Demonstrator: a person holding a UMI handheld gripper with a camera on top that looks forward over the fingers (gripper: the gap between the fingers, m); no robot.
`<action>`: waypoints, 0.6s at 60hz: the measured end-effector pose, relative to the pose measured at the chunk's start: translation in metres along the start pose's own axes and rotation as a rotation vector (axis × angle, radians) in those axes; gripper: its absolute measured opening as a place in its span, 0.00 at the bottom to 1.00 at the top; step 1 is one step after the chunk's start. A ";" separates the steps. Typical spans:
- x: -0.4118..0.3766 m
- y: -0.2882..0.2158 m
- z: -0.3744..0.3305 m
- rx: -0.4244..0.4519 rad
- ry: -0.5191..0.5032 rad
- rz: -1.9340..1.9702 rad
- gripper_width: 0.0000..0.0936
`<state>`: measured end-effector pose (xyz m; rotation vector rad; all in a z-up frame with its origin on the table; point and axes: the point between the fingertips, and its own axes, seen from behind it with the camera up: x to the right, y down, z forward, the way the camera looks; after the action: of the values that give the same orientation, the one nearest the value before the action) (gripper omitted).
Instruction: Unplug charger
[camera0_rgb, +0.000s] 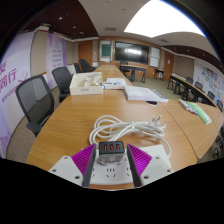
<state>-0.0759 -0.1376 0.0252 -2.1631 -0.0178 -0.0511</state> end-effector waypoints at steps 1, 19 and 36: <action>0.000 0.001 0.003 -0.003 0.000 0.002 0.56; -0.004 -0.002 0.004 -0.052 -0.026 0.012 0.25; 0.072 -0.307 -0.119 0.545 0.011 -0.041 0.24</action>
<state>-0.0177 -0.0653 0.3490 -1.6171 -0.0619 -0.0728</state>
